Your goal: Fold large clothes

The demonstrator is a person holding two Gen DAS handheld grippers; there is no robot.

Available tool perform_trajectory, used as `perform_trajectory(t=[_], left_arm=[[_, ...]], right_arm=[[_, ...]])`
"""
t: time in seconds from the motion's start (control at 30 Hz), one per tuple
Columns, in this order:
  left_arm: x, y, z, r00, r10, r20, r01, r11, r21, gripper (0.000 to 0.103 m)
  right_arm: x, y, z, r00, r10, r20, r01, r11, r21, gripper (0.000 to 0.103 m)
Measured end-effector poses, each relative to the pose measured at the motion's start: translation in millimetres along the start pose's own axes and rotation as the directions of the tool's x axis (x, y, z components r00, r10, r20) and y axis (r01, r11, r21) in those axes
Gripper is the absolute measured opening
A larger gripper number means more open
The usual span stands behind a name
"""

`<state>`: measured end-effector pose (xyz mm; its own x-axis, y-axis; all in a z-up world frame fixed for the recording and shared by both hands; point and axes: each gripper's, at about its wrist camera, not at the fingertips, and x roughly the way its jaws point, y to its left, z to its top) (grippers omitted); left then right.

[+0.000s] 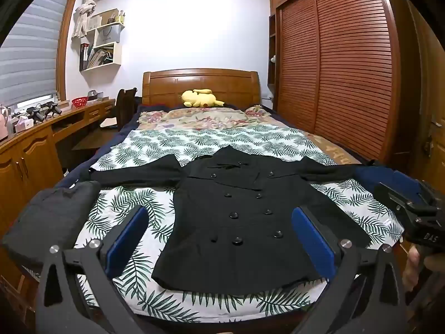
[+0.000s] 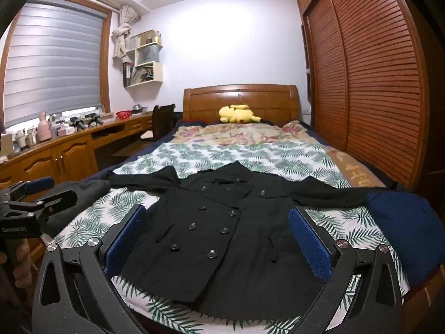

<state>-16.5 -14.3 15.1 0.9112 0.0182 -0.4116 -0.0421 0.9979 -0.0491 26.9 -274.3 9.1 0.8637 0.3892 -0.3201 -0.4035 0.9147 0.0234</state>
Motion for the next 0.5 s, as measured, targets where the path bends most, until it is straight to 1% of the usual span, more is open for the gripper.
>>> perform_trajectory(t=[0.5], left_arm=[[-5.2, -6.6, 2.6, 1.0, -0.003, 0.015, 0.003, 1.0, 0.001, 0.103]], right_arm=[[-0.7, 0.1, 0.2, 1.0, 0.0, 0.004, 0.0, 1.0, 0.001, 0.103]])
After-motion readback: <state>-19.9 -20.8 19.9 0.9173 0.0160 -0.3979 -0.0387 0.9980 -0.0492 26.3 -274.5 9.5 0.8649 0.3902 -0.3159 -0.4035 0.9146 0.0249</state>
